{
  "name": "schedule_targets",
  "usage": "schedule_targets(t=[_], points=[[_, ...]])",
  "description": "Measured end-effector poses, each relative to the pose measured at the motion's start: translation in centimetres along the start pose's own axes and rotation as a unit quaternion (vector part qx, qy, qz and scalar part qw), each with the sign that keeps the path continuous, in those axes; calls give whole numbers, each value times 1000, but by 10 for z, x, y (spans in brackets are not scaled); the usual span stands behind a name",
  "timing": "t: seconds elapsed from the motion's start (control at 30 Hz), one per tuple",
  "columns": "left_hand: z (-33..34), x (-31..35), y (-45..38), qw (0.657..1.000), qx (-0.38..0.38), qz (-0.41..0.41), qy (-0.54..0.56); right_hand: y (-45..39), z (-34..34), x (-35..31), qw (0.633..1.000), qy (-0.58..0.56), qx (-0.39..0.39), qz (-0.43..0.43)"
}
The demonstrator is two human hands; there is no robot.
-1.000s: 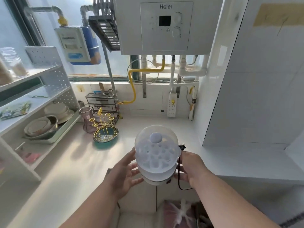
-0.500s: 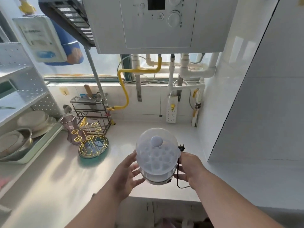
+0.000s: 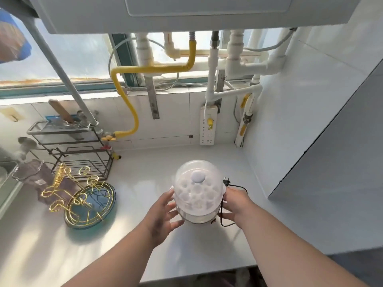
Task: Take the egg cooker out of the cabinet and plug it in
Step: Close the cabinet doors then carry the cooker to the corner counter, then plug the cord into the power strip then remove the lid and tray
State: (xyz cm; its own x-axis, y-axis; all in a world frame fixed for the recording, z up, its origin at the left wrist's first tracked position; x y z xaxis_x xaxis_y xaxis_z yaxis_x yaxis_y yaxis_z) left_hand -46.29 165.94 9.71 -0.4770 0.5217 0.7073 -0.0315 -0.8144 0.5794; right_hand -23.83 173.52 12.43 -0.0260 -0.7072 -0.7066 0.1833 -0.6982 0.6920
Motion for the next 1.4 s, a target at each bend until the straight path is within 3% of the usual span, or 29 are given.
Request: schedule_targets(t=[0.37,1.1,1.4], points=[[-8,-24,-26,999,16,-45,18,-36,-11,15,999,17,8,46],[-14,-23,-40,997,62,-42,5,-53,-30,19,998,-14,3,57],[-31,31,-72,991,132,-13,-26,-76,-51,-14,999,10,53,5]])
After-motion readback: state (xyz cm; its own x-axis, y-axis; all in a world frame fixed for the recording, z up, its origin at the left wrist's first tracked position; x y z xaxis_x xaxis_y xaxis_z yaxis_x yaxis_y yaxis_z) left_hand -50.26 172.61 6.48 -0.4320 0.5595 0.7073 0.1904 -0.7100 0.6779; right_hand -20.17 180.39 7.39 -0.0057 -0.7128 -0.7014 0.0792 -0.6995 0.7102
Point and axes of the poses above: each hand's wrist, its own y-axis away from the middle knuckle, its own z-axis out of the palm, x = y × z, the point moved 4 cm from there along -y, towards the middle knuckle, and after that the axes turned 7 degrees about -x, right-handed, at the moved point
